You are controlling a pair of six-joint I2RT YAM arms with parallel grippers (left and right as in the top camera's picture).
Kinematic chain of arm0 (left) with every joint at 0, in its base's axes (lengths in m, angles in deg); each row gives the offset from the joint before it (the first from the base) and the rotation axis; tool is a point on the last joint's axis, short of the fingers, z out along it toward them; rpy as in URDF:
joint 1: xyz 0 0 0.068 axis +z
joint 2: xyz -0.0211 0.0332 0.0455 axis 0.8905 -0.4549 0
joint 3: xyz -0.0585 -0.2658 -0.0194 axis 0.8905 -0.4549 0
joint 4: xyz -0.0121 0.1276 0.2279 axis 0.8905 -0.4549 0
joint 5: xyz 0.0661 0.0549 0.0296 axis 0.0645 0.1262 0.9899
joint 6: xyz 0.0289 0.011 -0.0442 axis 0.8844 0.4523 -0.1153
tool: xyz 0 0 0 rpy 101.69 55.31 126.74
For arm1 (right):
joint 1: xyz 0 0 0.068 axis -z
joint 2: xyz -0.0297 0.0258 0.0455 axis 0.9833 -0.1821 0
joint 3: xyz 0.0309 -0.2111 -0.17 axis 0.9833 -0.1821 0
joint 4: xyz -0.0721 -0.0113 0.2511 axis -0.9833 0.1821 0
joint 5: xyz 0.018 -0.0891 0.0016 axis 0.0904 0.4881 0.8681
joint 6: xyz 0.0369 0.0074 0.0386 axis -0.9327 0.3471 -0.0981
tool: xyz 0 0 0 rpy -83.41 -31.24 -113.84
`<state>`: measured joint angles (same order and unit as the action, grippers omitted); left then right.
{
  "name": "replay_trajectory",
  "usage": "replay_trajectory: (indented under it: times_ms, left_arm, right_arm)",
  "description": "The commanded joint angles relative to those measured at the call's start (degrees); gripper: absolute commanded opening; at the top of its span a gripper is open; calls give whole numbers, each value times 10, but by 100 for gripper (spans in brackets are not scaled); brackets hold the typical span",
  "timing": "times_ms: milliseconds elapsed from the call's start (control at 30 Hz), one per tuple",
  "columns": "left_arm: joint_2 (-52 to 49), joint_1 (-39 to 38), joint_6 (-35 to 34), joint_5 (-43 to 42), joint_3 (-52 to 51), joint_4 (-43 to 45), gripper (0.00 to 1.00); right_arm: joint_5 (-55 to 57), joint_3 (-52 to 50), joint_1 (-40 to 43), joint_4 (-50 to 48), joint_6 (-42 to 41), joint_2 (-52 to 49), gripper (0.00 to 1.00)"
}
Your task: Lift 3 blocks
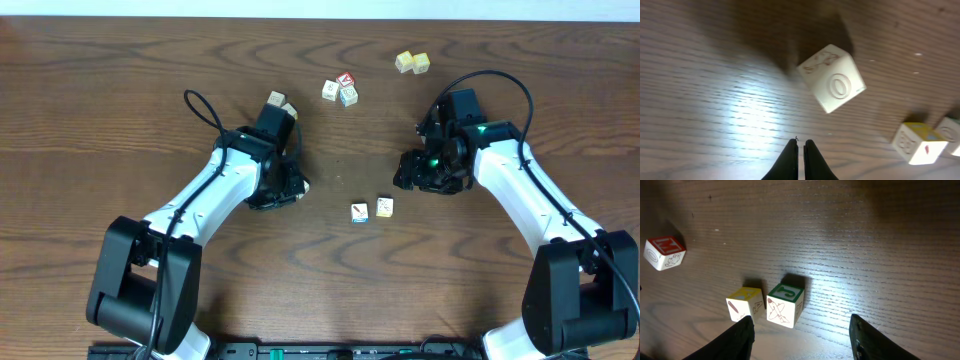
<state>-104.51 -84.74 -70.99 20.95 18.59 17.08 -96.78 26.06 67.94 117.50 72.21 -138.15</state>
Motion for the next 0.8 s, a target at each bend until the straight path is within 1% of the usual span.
replay_trajectory:
  times_ms: [0,33,100,167,267,467,767]
  left_arm:
    - [6,7,-3,66,-2,-9,8]
    - [6,10,-39,82,-4,-18,8]
    - [6,17,-94,80,-9,-27,8]
    - [5,17,-120,79,-18,-22,7]
    - [-2,14,-122,71,-29,3,8]
    - [-31,12,-122,1,-36,71,7]
    - [-42,12,-122,-3,-36,119,7]
  right_arm:
    - [3,1,-17,1,5,13,59]
    - [3,1,-17,1,5,13,59]
    - [3,0,-17,3,5,13,59]
    - [3,0,-17,3,5,13,58]
    - [3,0,-17,2,5,13,57]
    - [3,0,-17,1,-2,13,56]
    - [3,0,-17,1,-1,13,56]
